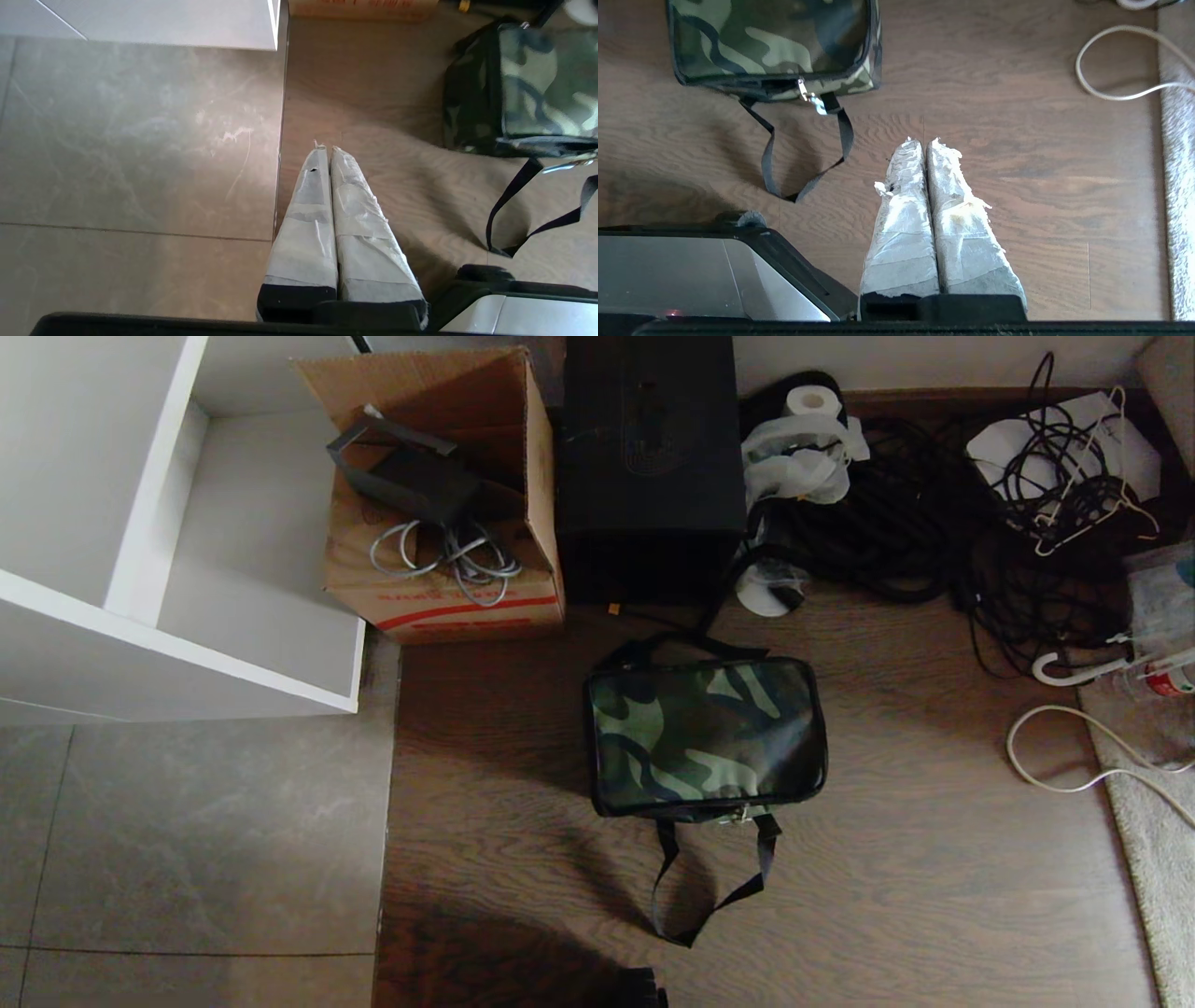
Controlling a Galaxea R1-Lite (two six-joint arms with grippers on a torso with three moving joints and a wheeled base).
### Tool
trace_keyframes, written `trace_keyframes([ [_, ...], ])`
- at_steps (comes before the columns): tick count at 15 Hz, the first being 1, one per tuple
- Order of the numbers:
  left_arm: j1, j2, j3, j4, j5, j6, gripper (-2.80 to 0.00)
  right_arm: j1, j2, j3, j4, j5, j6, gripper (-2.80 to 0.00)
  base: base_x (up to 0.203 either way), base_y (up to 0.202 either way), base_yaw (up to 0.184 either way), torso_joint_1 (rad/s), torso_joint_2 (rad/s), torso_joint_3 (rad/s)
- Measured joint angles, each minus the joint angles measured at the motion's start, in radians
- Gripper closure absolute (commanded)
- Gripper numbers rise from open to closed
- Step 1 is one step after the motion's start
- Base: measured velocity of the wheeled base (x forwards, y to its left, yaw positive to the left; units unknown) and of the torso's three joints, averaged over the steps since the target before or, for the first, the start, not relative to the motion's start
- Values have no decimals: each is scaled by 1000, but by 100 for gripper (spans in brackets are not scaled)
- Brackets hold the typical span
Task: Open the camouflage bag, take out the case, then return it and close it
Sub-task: Open the top of the storage box
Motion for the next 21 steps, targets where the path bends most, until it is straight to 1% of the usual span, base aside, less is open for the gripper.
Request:
trace_keyframes([
  [8, 0, 0, 0, 0, 0, 3, 0, 0, 0, -1, 0, 0, 0, 0, 0, 0, 0, 3, 3, -184],
  [16, 0, 0, 0, 0, 0, 2, 0, 0, 0, 0, 0, 0, 0, 0, 0, 0, 0, 0, 1, -12],
  [19, 0, 0, 0, 1, 0, 2, 0, 0, 0, -1, 0, 0, 0, 0, -162, 0, 2, 1, 4, -1],
  [21, 0, 0, 0, 1, 0, 2, 0, 0, 0, -1, 0, 0, 0, 0, 0, 0, 0, 0, 0, 0],
])
